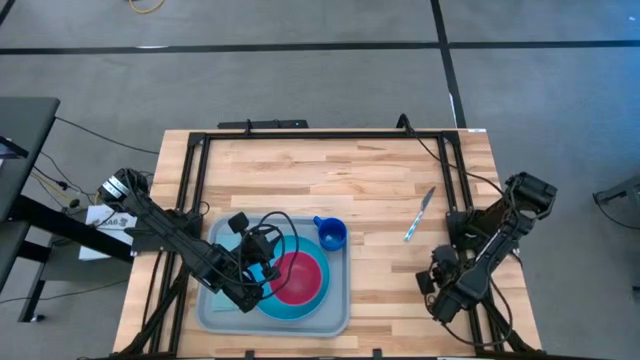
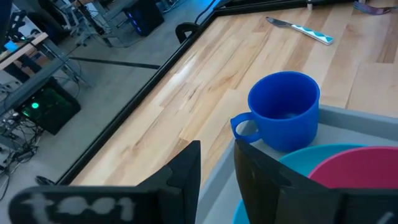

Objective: Set up tray
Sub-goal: Put the blue fork beside the green spoon on the blue napkin on the gray serving tray

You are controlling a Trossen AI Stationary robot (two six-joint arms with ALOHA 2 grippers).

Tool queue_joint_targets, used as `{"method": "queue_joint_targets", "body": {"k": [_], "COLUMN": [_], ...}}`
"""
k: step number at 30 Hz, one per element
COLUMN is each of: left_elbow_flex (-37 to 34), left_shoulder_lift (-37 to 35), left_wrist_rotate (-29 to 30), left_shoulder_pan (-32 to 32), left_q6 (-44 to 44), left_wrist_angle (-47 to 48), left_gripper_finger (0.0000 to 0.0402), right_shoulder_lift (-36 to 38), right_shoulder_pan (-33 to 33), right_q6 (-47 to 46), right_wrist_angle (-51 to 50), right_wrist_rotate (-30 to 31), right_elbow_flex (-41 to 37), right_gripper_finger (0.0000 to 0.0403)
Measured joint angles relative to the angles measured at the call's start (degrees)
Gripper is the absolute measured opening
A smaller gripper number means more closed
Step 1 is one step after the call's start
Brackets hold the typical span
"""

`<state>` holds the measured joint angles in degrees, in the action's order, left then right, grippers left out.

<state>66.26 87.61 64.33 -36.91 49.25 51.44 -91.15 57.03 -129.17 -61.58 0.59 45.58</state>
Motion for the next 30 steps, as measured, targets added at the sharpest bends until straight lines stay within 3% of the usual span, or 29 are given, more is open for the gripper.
{"method": "queue_joint_targets", "body": {"k": [13,23,30], "left_elbow_flex": [0.0,0.0,0.0], "left_shoulder_lift": [0.0,0.0,0.0], "left_wrist_rotate": [-0.7,-0.84,-0.85], "left_shoulder_pan": [0.0,-0.01,0.0], "left_q6": [0.02,0.0,-0.24], "left_wrist_angle": [0.0,-1.01,-2.12], "left_gripper_finger": [0.0088,0.0088,0.0088], "right_shoulder_lift": [0.0,-0.02,-0.02], "right_shoulder_pan": [0.73,0.91,1.08], "right_q6": [-0.6,1.7,0.33], "right_wrist_angle": [1.64,-2.75,-5.72], "right_wrist_rotate": [2.35,8.77,5.31], "right_elbow_flex": [-3.29,2.46,1.46], "right_gripper_finger": [0.0068,0.0068,0.0068]}}
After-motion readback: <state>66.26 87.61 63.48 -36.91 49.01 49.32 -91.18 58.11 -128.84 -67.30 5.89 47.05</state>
